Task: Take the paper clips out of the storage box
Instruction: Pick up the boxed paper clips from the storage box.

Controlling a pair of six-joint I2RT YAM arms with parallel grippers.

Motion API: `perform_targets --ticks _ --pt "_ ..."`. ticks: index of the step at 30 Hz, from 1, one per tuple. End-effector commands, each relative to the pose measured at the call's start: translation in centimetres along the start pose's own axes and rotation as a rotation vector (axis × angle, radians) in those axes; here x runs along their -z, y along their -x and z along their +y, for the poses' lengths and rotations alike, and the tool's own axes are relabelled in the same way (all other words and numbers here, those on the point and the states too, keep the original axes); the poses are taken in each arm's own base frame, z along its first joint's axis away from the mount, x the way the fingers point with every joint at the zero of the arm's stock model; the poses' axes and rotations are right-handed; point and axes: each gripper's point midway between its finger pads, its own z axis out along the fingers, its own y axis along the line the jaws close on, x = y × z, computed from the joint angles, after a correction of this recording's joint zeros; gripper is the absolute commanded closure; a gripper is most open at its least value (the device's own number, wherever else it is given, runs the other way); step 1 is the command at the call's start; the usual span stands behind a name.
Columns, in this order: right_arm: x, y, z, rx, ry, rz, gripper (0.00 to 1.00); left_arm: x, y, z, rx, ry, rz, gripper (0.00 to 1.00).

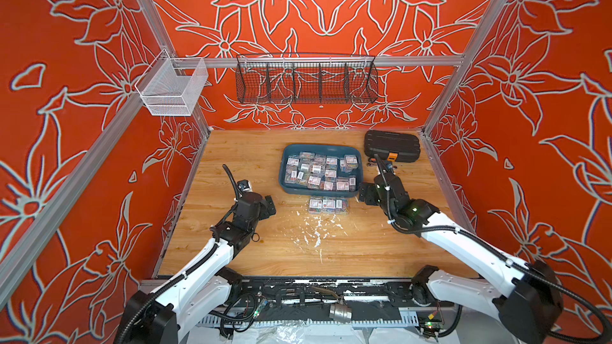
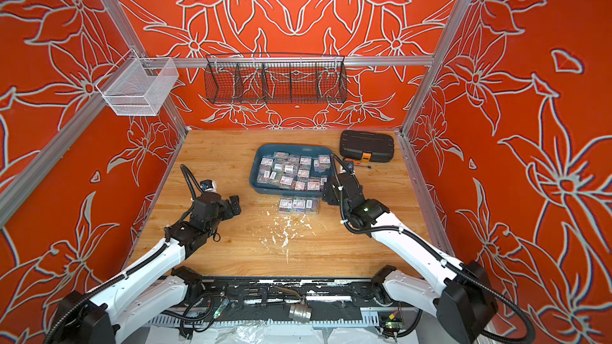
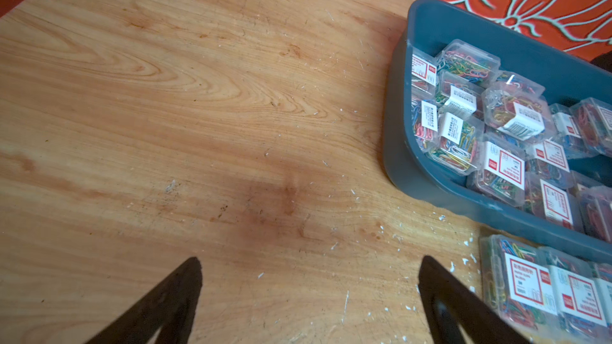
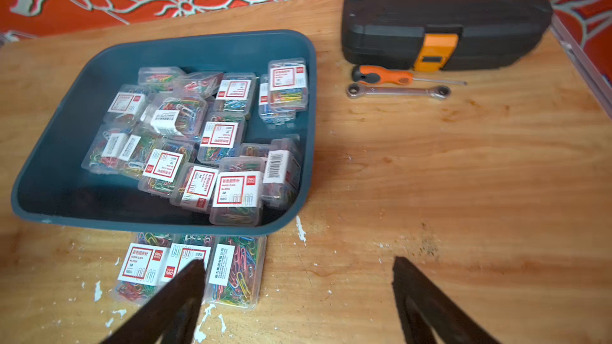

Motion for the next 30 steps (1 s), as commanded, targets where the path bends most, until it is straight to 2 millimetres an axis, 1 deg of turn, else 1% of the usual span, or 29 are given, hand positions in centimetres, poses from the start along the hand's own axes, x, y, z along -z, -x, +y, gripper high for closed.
perform_targets --ticks 1,3,4,9,14,17,19,22,28,30 --pt "-1.1 1.8 2.6 0.045 0.053 0.02 0.21 0.2 0.3 -0.4 -0.004 -0.033 -0.019 0.0" --pt "-2.4 2.2 3.2 0.081 0.012 0.073 0.27 0.3 0.3 -0.4 -0.003 -0.04 -0.026 0.0" --pt "-3.0 2.3 3.4 0.098 -0.006 0.093 0.28 0.4 0.3 -0.5 -0.004 -0.046 -0.03 0.0" --pt "-6.2 3.3 4.1 0.158 -0.089 0.141 0.3 0.5 0.3 -0.6 -0.009 -0.064 -0.038 0.0" --pt "-9.9 3.9 4.8 0.21 -0.142 0.209 0.34 0.6 0.3 -0.7 -0.009 -0.068 -0.041 0.01" --pt "-11.9 4.2 4.4 0.242 -0.203 0.248 0.35 0.5 0.3 -0.8 -0.012 -0.073 -0.039 0.01" --pt "-13.0 4.8 4.0 0.259 -0.239 0.255 0.35 0.5 0.2 -0.9 -0.014 -0.076 -0.037 0.01" --pt "-14.5 5.2 3.4 0.266 -0.267 0.284 0.35 0.6 0.3 -0.8 -0.01 -0.072 -0.039 0.01" --pt "-18.0 4.6 2.9 0.278 -0.265 0.347 0.35 0.7 0.3 -0.8 -0.008 -0.076 -0.046 0.01" --pt "-19.2 4.6 2.5 0.278 -0.28 0.363 0.36 0.6 0.3 -0.8 -0.01 -0.077 -0.044 0.01"
